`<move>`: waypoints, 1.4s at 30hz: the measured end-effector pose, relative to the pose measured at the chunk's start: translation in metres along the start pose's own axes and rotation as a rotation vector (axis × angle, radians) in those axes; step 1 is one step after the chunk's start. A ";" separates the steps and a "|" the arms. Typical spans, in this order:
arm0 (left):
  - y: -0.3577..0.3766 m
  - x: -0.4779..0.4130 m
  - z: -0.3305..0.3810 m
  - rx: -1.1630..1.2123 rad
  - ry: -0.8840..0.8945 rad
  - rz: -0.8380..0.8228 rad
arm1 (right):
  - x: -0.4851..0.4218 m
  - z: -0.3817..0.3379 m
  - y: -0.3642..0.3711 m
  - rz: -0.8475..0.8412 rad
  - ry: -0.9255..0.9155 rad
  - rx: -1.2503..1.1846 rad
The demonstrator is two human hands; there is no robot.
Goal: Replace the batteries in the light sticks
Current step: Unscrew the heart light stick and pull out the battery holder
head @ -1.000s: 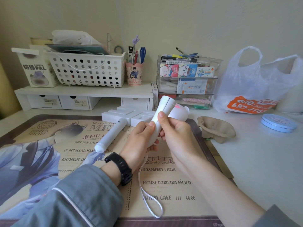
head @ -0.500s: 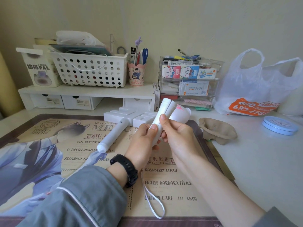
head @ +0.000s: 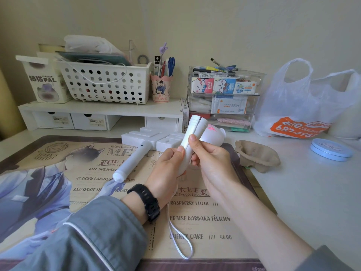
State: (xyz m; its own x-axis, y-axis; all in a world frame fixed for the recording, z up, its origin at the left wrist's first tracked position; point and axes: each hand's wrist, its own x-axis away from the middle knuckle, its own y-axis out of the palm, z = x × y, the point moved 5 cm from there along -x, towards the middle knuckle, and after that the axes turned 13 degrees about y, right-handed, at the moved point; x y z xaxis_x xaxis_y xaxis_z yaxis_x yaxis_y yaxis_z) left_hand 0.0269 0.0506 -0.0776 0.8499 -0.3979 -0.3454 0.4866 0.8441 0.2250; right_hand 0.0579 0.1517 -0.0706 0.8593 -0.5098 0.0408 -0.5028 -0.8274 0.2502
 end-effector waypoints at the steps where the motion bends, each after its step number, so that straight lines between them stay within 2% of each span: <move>1: -0.001 0.001 0.000 -0.008 -0.004 0.004 | 0.000 0.000 0.000 -0.002 -0.007 0.006; 6: -0.004 0.000 -0.001 -0.143 0.060 0.034 | 0.011 -0.005 0.002 0.079 -0.091 0.080; 15: -0.009 -0.005 -0.005 -0.150 0.106 0.106 | 0.017 -0.007 0.002 0.169 -0.129 0.046; 22: -0.010 -0.011 -0.005 0.241 -0.072 0.103 | 0.009 -0.015 -0.001 0.088 -0.034 0.057; 26: -0.027 -0.020 -0.004 0.384 -0.095 0.238 | 0.009 -0.034 -0.011 0.071 -0.036 0.021; 28: -0.035 -0.022 0.000 0.440 -0.082 0.306 | 0.010 -0.039 -0.016 -0.031 0.084 -0.001; 30: -0.040 -0.024 0.006 0.483 -0.055 0.358 | 0.012 -0.039 -0.020 -0.209 0.206 0.061; 35: -0.045 -0.023 0.016 0.438 0.001 0.376 | 0.018 -0.021 -0.027 -0.477 0.337 0.517; 38: -0.043 -0.022 0.014 0.433 -0.060 0.317 | 0.016 -0.018 -0.020 -0.421 0.237 0.599; 40: -0.035 -0.019 0.012 0.470 -0.123 0.224 | 0.010 -0.025 -0.018 -0.248 0.017 0.591; 42: -0.025 -0.015 0.010 0.472 -0.179 0.106 | 0.010 -0.037 -0.018 -0.042 -0.284 0.638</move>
State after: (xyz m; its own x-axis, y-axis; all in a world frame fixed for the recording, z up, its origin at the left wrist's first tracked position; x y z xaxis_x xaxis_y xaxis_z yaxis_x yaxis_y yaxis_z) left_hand 0.0042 0.0313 -0.0688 0.9006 -0.4092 -0.1467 0.3994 0.6454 0.6511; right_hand 0.0793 0.1706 -0.0390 0.8650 -0.4446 -0.2325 -0.5015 -0.7801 -0.3742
